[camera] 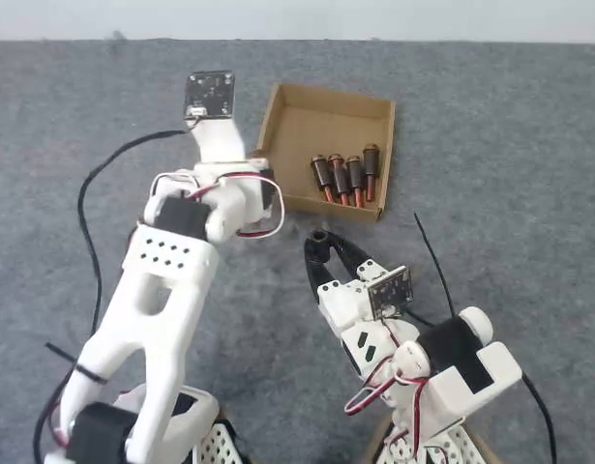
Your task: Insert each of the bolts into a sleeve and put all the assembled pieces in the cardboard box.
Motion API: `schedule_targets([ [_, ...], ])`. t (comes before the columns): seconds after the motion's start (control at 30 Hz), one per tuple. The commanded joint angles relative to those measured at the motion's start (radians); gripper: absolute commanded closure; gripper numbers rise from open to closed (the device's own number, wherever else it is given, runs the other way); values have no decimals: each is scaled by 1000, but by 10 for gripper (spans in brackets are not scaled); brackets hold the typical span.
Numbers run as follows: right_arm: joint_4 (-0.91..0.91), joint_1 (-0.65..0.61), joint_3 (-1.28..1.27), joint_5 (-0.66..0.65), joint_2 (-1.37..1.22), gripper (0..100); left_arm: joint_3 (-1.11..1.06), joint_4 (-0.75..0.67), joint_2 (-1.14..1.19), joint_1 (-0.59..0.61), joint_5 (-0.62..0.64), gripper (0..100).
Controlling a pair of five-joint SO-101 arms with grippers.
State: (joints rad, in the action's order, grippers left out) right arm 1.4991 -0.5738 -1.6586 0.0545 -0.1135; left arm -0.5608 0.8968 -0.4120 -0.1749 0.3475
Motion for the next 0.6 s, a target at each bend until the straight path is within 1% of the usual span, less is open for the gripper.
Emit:
schedule_targets([
  [0.0, 25, -12, -9, 2, 4, 992, 56, -54, -78, -38, -3, 985],
  [0.23, 25, -36, -9, 2, -1, 992, 56, -52, -107, -118, -3, 985],
  [0.37, 25, -48, -9, 2, -1, 992, 39, -68, -112, -129, -3, 985],
  [0.47, 25, -48, -9, 2, 4, 992, -22, -153, -114, -129, -3, 986],
  [0.57, 25, -48, -9, 3, 5, 992, -111, -282, -114, -130, -3, 986],
])
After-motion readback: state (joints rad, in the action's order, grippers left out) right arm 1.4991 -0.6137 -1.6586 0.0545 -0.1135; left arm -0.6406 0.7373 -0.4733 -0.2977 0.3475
